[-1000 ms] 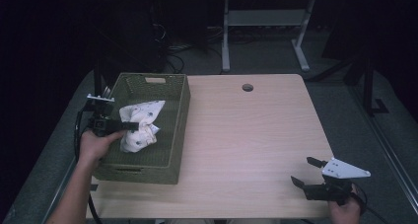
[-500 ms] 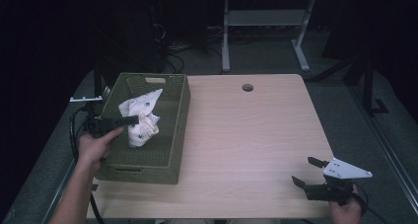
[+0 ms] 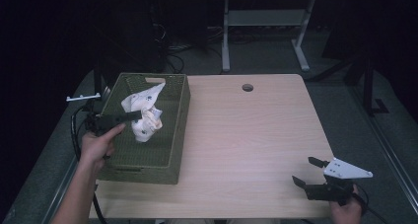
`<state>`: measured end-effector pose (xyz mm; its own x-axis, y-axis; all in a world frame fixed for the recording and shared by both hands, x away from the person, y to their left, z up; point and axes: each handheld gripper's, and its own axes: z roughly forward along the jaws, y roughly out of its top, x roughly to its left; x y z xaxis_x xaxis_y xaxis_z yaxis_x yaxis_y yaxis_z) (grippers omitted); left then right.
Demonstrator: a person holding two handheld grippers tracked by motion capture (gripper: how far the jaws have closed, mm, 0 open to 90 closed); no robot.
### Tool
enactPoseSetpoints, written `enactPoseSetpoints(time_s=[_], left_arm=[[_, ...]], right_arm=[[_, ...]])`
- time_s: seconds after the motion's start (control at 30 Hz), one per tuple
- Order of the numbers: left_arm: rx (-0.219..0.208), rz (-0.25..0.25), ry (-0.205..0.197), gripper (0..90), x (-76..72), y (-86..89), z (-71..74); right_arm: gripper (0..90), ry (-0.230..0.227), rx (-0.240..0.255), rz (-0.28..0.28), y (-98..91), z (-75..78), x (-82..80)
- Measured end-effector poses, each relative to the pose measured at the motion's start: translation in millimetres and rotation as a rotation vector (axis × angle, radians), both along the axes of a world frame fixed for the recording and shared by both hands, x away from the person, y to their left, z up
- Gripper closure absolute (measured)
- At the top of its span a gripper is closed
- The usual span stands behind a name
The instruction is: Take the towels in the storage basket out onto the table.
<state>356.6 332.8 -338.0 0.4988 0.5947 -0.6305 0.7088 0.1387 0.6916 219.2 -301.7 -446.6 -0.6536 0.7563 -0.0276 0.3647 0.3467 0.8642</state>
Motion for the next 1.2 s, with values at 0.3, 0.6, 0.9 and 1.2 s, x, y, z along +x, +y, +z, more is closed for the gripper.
enactPoseSetpoints(time_s=[0.3,0.6,0.9,1.2], left_arm=[[-0.007,-0.039,-0.020,76.6,1.8,-15.6,10.7],[-0.011,-0.070,-0.044,76.6,4.4,-28.6,20.6],[-0.008,-0.108,-0.061,76.6,7.0,-47.8,28.7],[-0.006,-0.149,-0.073,76.6,11.7,-69.1,36.4]], right_arm=[[14.0,0.000,0.008,-0.001,-0.4,-0.4,0.8],[14.0,0.000,0.013,-0.004,-1.1,-0.8,0.7],[14.0,-0.010,0.013,-0.003,-2.3,-0.5,0.9],[14.0,-0.012,0.016,-0.004,-2.7,-0.4,0.8]])
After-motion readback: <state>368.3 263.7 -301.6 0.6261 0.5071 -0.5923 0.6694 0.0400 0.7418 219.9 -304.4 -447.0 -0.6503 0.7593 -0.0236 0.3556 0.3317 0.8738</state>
